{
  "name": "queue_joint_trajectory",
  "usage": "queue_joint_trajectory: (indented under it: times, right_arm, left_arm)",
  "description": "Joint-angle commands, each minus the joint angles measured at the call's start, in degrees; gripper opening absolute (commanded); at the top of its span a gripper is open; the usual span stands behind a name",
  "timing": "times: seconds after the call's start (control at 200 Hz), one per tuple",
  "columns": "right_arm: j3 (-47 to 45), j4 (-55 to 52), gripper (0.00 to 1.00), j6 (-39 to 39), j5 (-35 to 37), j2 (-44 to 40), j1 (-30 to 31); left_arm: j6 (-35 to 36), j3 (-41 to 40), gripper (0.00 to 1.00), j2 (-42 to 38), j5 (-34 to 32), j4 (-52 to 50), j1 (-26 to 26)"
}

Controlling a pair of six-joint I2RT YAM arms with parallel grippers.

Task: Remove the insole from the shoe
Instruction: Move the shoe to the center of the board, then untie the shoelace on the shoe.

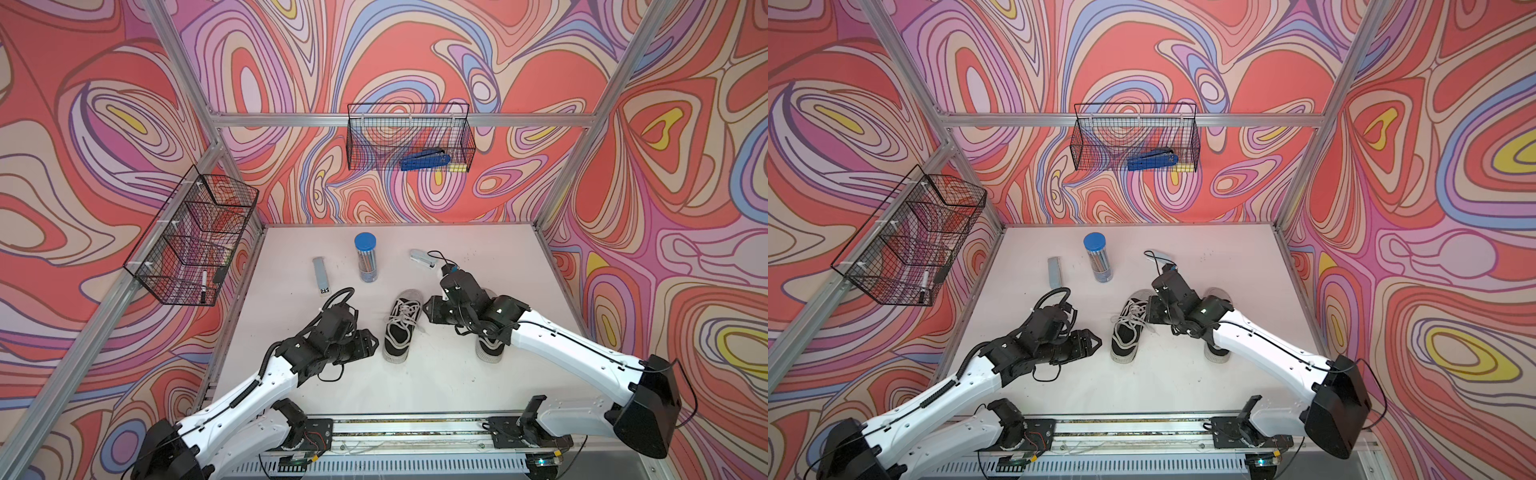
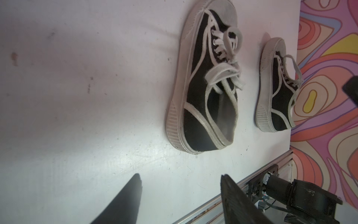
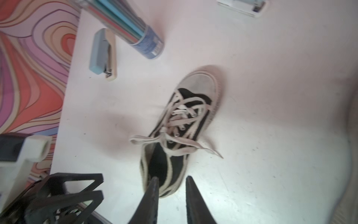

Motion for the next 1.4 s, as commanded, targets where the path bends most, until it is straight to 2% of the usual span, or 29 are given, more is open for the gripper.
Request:
queue_joint_trajectory:
  times: [0.0, 0.115, 0.436, 0.676, 0.796, 0.876, 0.956, 1.107, 1.257, 1.392]
  right_arm:
    - [-3.3, 0.8, 0.27, 2.9, -3.6, -0.5, -1.4]
    - [-5.4, 5.3, 0.26, 4.3, -8.4, 1.0, -3.5]
    - [-6.9, 6.1, 0.25, 3.3, -8.2, 1.4, -3.5]
    - [-7.6, 5.8, 0.24, 2.8, -8.2, 0.5, -3.6]
    - [-6.9, 6.9, 0.24, -0.2, -8.1, 0.1, -3.6]
    - [-5.6, 8.0, 0.24, -4.6, -7.2, 0.2, -3.6]
    - [-5.8, 12.0, 0.30, -10.8, -7.0, -0.3, -3.6]
    - [-7.7, 21.6, 0.32, -28.0, -8.6, -0.9, -3.4]
    - [-9.9, 28.4, 0.32, -47.4, -13.1, -0.1, -2.5]
    - [-10.6, 28.0, 0.32, -63.9, -17.0, 3.0, -2.4]
  left_arm:
    - [3.3, 2.9, 0.67, 3.9, 1.0, 4.5, -1.6]
    - [5.4, 5.5, 0.63, 8.9, -0.3, 5.1, -1.7]
    - [8.0, 10.5, 0.58, 19.5, -1.5, 8.0, -1.7]
    - [9.3, 13.0, 0.45, 24.4, -3.5, 8.1, -1.7]
    - [10.0, 12.8, 0.35, 26.1, -4.1, 8.1, -1.7]
    - [10.2, 12.5, 0.28, 26.4, -5.0, 8.1, -1.7]
    - [10.1, 12.2, 0.17, 26.2, -6.3, 8.1, -1.6]
    - [9.8, 12.2, 0.00, 25.2, -9.1, 6.7, -1.6]
    - [10.2, 11.1, 0.00, 21.7, -13.4, 3.4, -1.1]
    - [11.6, 7.1, 0.00, 16.3, -13.6, 2.5, 1.3]
